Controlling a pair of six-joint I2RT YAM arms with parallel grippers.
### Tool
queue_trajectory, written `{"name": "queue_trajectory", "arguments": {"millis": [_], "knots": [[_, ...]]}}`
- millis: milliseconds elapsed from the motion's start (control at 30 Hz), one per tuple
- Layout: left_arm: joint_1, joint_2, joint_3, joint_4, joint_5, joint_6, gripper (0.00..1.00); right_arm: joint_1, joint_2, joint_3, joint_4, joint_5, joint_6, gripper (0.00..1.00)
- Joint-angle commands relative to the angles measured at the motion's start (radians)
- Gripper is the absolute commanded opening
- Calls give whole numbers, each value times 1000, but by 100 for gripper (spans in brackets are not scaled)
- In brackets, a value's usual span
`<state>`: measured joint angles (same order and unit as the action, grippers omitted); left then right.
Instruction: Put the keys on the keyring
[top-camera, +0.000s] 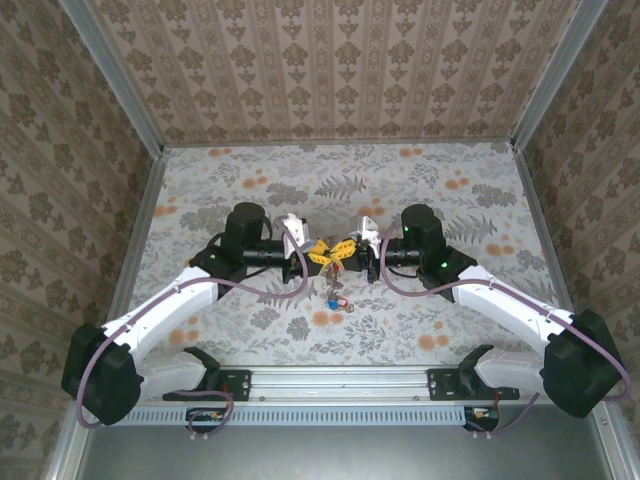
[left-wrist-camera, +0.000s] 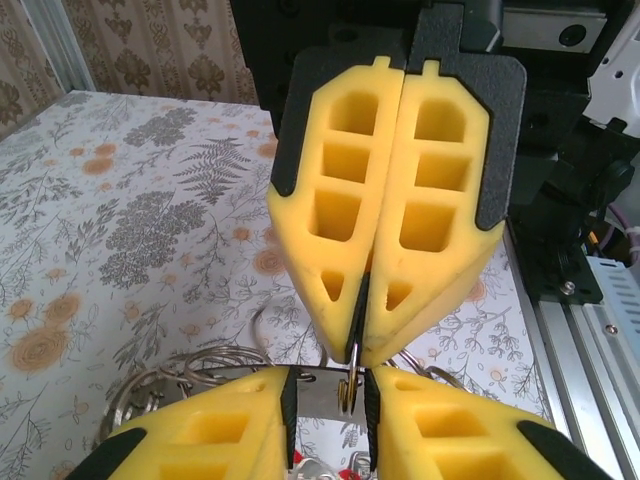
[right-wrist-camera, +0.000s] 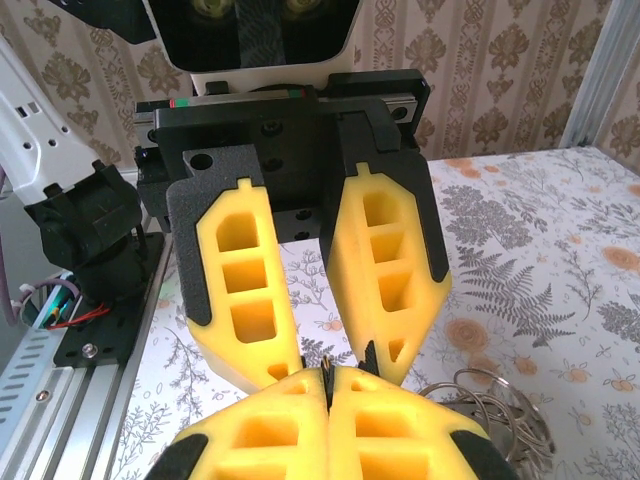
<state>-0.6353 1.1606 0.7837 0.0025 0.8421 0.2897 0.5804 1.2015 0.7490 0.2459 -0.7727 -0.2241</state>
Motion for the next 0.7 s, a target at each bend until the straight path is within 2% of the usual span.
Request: {"name": "queue_trajectory", "arguments": {"millis": [0,200,267,433,467,667], "knots": [[-14,-9,32,-8,34,27,22,1,5,10,61,-53,5,0],[-15,0,51,-86,-4,75,0,1,2,7,30,-46,-31,0],[-16,-9,57,-118,-31,92,0,1,-7,12,-47,-21,-96,0],[-17,-45,92,-236,-102,154,0,1,-27,76,-364,70,-338,24],[-18,-45,107,-270,-113,168,0,1,-25,94,-416,84,-367,26],[-39,1,201,-438,-181,242,0,4,7,169,-561,113,-441,27]]}}
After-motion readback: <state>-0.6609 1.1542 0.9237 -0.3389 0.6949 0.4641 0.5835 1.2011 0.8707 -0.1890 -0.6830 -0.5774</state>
